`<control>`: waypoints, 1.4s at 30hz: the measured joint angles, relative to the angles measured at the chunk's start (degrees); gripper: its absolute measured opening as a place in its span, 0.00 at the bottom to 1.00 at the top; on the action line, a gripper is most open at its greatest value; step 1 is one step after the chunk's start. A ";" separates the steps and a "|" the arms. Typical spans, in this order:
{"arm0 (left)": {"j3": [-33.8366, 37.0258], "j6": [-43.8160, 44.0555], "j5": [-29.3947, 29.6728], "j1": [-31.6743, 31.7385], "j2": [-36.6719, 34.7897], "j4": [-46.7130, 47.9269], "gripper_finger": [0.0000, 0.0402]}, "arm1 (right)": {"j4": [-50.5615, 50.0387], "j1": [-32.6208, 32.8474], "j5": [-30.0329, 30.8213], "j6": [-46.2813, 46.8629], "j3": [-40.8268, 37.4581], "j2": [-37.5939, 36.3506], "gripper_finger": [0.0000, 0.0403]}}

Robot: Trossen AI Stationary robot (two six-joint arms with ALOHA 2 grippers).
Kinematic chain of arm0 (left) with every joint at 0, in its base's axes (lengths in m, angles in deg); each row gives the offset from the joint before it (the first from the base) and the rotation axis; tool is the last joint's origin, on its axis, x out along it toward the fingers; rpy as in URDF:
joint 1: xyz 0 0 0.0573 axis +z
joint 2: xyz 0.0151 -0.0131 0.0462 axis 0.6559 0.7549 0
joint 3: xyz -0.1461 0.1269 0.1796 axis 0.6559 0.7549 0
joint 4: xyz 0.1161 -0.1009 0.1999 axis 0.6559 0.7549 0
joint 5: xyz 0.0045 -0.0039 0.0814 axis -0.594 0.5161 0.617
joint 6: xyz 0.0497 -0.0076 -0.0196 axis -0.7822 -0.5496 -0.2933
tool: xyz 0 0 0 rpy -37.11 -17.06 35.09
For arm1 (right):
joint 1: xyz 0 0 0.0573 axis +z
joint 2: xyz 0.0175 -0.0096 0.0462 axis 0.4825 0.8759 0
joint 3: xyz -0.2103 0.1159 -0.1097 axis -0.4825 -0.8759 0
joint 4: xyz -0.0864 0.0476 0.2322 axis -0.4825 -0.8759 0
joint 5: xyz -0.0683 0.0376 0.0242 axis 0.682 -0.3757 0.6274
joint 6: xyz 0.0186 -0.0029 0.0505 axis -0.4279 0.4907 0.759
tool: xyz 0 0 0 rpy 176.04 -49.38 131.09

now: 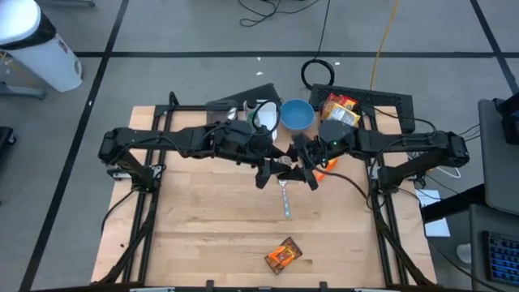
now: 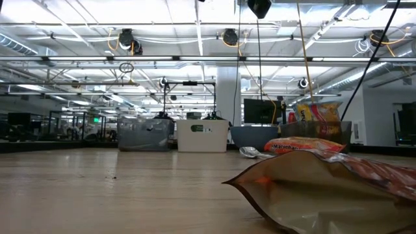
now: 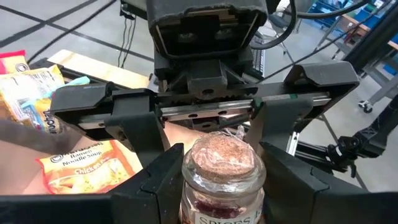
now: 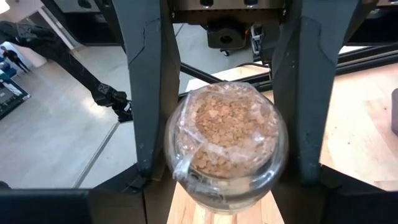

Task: Pick & Place Food Item
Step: Put the brown seasoning bottle into the white bin

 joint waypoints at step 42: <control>0.36 -3.44 1.67 5.02 -6.82 7.71 0.47 | -13.37 -11.94 -1.23 -1.79 -0.19 -12.61 0.73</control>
